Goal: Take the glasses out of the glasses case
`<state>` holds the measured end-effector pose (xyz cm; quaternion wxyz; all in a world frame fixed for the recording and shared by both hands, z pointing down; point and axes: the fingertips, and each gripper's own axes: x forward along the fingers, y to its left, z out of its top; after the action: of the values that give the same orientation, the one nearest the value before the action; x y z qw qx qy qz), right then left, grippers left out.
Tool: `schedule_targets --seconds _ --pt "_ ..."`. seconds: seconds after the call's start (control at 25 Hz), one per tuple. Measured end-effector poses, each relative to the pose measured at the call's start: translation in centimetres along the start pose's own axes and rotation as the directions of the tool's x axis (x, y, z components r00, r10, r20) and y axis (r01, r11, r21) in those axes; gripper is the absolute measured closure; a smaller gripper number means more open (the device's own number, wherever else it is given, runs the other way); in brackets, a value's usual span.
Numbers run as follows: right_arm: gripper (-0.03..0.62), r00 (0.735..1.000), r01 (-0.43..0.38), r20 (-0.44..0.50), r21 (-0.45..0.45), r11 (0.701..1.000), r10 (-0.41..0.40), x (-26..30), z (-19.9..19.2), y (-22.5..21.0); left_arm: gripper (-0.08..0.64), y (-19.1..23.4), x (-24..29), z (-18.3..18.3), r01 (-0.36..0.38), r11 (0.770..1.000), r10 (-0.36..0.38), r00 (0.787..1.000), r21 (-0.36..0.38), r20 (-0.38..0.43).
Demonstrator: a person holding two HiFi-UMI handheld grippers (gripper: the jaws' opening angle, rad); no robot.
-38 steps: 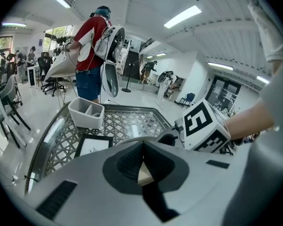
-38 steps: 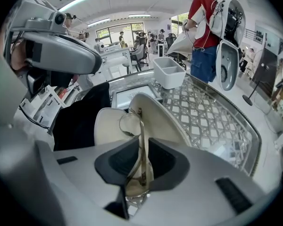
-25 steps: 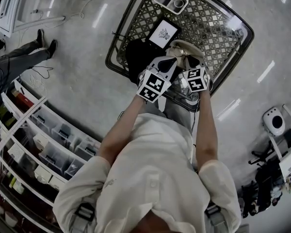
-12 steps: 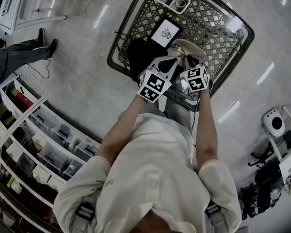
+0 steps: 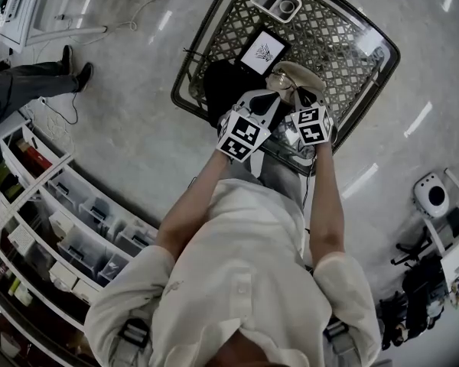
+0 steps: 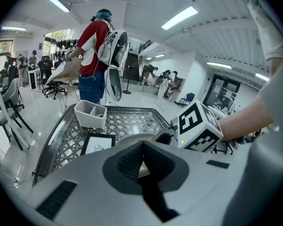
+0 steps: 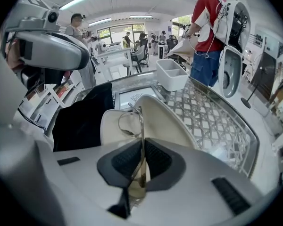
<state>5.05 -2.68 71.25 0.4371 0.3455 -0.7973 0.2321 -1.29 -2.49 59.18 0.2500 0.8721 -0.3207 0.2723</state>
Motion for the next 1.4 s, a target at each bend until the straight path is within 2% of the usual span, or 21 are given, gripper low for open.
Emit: schedule_targets --seconds 0.2,0.4,0.72,1.12,1.4 --pt "0.566 0.999 0.028 0.021 0.014 1.000 -0.028 -1.0 0.7 -0.4 0.548 -0.1 -0.7 0.5 0.001 1.000 -0.001 1.000 0.010 0.006" --pt "0.566 0.994 0.071 0.084 0.036 0.997 -0.074 -2.4 2.3 -1.3 0.548 0.1 -1.2 1.3 0.007 0.999 -0.008 1.000 0.033 0.023" --pt "0.566 0.981 0.126 0.133 0.088 0.988 -0.138 -5.4 3.4 -1.5 0.548 -0.7 -2.3 2.7 0.046 0.996 -0.048 0.998 0.071 0.038" --pt "0.566 0.955 0.210 0.182 0.137 0.968 -0.233 -10.5 4.3 -1.4 0.548 -1.9 -3.2 5.1 0.101 0.986 -0.111 0.991 0.132 0.071" --pt "0.566 0.930 0.254 0.229 0.164 0.953 -0.287 -13.8 5.7 -1.4 0.548 -2.4 -4.1 6.9 0.114 0.980 -0.131 0.987 0.161 0.094"
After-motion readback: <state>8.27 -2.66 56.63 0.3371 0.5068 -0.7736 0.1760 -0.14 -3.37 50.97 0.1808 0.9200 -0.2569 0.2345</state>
